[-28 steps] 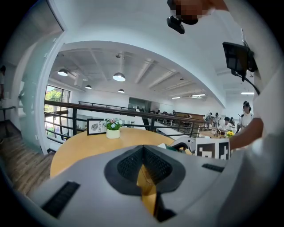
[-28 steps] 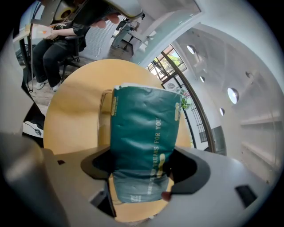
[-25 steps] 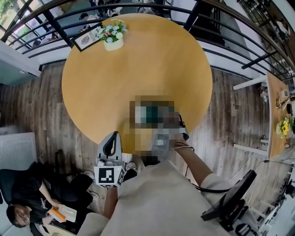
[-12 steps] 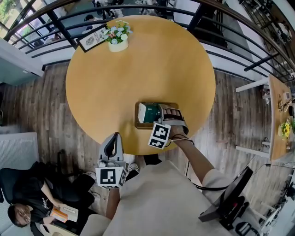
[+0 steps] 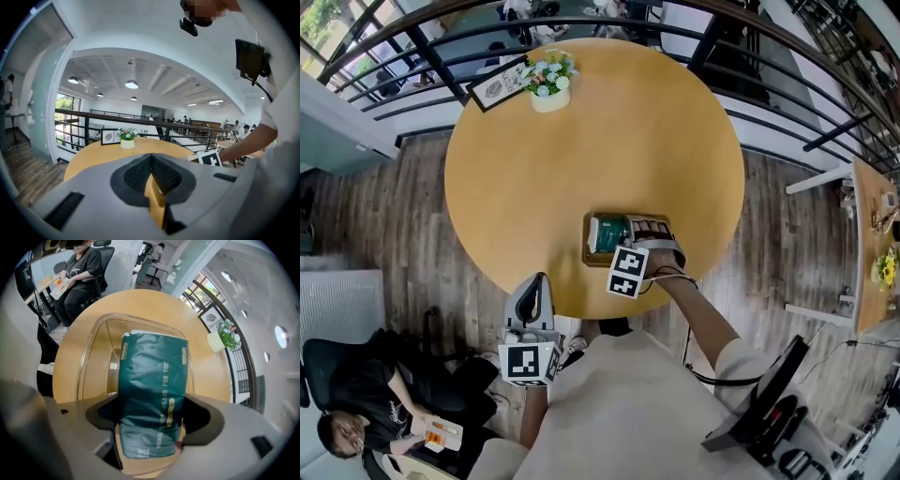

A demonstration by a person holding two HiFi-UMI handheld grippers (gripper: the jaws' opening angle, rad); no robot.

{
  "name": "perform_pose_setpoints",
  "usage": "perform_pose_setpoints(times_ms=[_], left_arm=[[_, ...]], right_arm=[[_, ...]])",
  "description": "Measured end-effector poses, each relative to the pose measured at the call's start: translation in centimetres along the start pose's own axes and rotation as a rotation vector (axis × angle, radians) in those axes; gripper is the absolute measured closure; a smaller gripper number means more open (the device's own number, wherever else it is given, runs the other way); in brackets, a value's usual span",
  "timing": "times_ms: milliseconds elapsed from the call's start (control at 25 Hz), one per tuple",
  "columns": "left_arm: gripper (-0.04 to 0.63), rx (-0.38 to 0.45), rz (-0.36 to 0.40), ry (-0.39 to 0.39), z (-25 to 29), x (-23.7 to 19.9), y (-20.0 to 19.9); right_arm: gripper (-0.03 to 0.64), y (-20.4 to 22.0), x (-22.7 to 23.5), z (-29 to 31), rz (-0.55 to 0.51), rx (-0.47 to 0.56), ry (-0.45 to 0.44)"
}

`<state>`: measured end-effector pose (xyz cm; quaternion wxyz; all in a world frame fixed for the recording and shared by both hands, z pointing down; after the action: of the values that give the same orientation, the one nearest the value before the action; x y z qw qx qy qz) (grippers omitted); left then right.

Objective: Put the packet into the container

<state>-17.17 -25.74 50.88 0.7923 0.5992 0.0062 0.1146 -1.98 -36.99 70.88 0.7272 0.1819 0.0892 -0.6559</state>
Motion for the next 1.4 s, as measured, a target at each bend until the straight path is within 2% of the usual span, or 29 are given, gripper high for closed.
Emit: perform_pose_setpoints(times_ms=[360, 680, 1080, 1240, 1320, 1360, 1400], left_arm=[[0.591, 0.022, 0.012, -0.048, -0.6, -1.5, -0.8], [0.589, 0.051, 0.013, -0.018, 0.0, -0.7, -1.8], [0.589, 0.100, 0.037, 0.020, -0.2, 0.4, -3.2], [0.590, 0.118, 0.046, 0.034, -0.6, 0.9, -3.6], [0.591, 0.130, 0.049, 0.041, -0.9, 1.2, -3.9], [0.591, 0.136, 0.049, 0.043, -1.0, 1.4, -4.0], [0.590, 0.141, 0.049, 0.044, -1.1, 1.5, -4.2]], right_arm=[[0.244, -0.2, -0.1, 0.6, 0.000, 0.007, -0.030], [0.232, -0.5, 0.5, -1.1, 0.023, 0.025, -0.033], [0.244, -0.4, 1.9, -4.0, 0.053, 0.083, 0.076], [0.322, -0.7, 2.9, -5.5, 0.078, 0.125, 0.148], [0.399, -0.7, 3.4, -6.1, 0.111, 0.149, 0.182], [0.479, -0.6, 3.6, -6.3, 0.132, 0.159, 0.199], [0.526, -0.4, 3.8, -6.6, 0.152, 0.171, 0.219]])
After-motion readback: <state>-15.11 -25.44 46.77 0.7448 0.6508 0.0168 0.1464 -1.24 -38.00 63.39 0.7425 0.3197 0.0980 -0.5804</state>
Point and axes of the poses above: the fingertips, and each gripper's own axes: z forward along the fingers, x to its right, y out of its underside, the point moved 1 cm from there along -z, backward along the fingers, and after that the axes turned 13 degrees about z, right-handed, at the moved point
